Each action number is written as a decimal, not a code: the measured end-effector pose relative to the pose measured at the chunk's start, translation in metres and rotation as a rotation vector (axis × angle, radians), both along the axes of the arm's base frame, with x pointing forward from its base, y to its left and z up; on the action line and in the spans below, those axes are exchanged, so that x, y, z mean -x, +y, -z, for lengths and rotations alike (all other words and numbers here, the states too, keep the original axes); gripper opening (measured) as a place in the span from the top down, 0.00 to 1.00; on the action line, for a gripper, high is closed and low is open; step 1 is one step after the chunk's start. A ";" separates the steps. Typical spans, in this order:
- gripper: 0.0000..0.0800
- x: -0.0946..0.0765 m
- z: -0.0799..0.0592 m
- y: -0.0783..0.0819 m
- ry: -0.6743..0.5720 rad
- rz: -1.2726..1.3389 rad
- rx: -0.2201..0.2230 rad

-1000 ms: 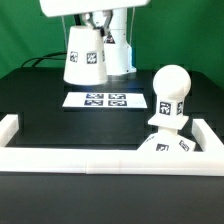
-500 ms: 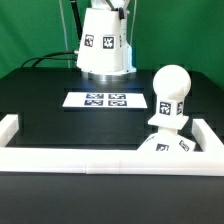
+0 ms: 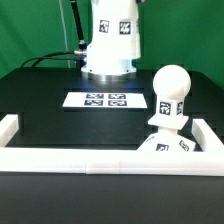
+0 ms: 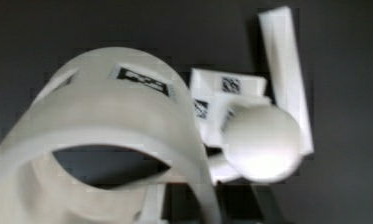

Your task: Assemble lamp

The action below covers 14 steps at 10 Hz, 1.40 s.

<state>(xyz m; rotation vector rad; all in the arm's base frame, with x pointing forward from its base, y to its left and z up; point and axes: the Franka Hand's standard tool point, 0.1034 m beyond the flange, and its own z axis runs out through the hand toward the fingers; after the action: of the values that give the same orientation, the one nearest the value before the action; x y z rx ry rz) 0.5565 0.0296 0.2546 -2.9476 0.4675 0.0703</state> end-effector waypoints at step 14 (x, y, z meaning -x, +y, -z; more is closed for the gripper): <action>0.94 -0.048 0.050 0.069 0.031 0.071 0.027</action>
Offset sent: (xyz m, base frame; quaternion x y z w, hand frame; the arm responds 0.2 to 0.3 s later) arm 0.0329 0.0448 -0.0144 0.0072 -0.0043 0.0765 0.9970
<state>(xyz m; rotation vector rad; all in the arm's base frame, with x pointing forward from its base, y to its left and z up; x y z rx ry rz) 0.6049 0.0986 0.2042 -2.9572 0.5813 0.1016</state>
